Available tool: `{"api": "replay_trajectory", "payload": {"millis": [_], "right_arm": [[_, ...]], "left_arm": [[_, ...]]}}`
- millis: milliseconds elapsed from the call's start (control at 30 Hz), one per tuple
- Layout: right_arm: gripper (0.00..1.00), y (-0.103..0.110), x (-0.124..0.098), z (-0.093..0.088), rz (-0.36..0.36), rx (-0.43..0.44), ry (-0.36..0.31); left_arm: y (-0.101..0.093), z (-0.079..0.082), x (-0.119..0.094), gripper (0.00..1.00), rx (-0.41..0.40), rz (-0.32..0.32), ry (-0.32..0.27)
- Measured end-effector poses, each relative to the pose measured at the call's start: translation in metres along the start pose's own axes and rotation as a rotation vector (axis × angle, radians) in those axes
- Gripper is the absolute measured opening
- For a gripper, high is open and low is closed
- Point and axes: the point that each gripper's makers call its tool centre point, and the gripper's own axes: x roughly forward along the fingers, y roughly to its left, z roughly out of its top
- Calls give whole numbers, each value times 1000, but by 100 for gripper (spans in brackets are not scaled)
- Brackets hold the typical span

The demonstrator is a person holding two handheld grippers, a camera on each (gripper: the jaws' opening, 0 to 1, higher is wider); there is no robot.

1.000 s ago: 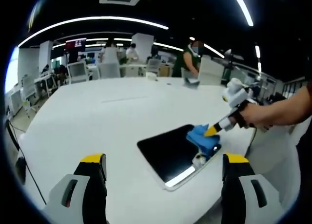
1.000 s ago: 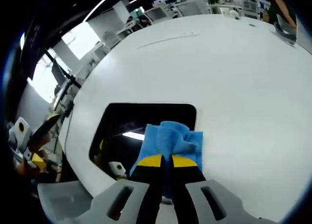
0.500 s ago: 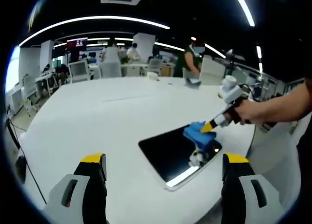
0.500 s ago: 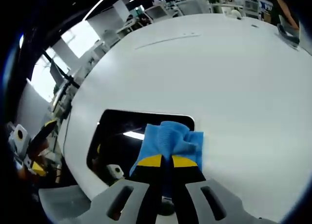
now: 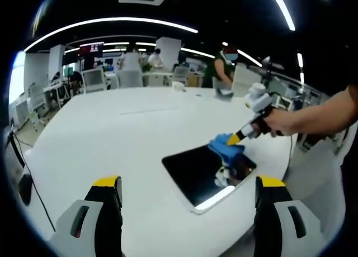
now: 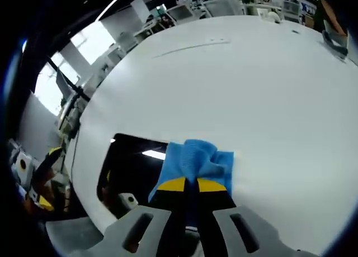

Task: Wipe the mirror surface with the cleaning cloth until all visible marks leave the cleaned area.

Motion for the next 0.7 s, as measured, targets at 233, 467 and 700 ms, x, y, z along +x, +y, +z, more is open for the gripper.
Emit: {"api": "replay_trajectory", "payload": {"millis": [233,467,700], "right_arm": [[1,-6,8,12,1,2,3],[1,-7,12,18,-2,-3,8],[1,-5,11,19,2,1,8]], "left_arm": [[0,0,-1,99,-4,4,-1],[0,0,-1,99,-4,5,-2],[3,-1,0,99,-7,10,4]]}}
